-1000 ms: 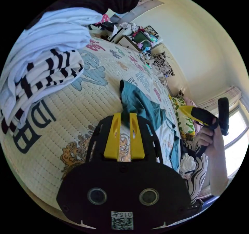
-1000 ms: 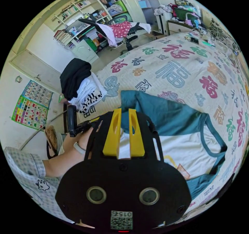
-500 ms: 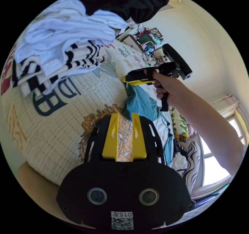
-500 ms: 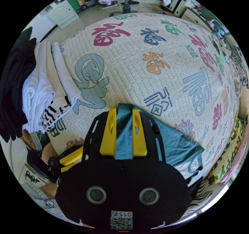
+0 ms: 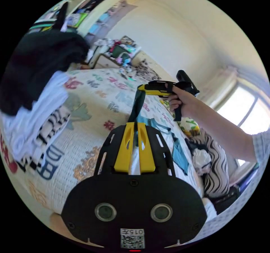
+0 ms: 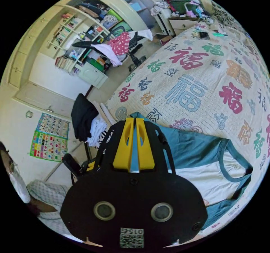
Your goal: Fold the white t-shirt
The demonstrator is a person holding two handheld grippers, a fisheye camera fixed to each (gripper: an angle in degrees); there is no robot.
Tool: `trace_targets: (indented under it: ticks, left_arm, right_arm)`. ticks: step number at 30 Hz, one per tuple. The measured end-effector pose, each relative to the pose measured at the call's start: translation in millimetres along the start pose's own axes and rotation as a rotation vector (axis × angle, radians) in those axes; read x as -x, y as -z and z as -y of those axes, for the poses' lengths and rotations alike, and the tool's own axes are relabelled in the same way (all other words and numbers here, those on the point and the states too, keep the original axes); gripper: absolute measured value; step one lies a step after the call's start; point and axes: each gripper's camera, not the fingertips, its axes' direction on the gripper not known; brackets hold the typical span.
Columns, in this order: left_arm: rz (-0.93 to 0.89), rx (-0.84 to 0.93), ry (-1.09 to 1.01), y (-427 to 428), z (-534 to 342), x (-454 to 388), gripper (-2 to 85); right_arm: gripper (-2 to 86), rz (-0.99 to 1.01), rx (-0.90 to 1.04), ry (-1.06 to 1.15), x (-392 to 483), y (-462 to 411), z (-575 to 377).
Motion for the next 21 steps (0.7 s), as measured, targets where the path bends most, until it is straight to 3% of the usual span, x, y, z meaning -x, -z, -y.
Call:
trace_targets:
  ticks: [5,11,14,17,21]
  left_arm:
    - [-0.055,0.186,-0.35,-52.1,-4.0,-105.9,0.4]
    - [-0.026,0.477,-0.475,-137.3,-56.2,-166.1,1.4]
    - [-0.063,0.563,-0.506,-157.6,-58.1,-184.9,2.6]
    - [-0.108,0.525,-0.497,-158.5,-38.4,-199.0,3.8]
    - [-0.039,0.401,-0.455,-174.4,-8.7,-204.6,3.8]
  right_arm:
    - [0.3,0.08,-0.115,-0.085,-73.0,87.4,-77.6]
    - [3.5,0.062,-0.047,-0.311,-160.7,91.0,-182.8]
    - [6.5,-0.038,-0.001,-0.426,-181.7,90.0,-210.8]
    - [6.6,-0.071,-0.097,-0.423,-177.4,117.7,-220.2]
    - [1.9,-0.048,-0.192,-0.251,-139.7,145.6,-201.3]
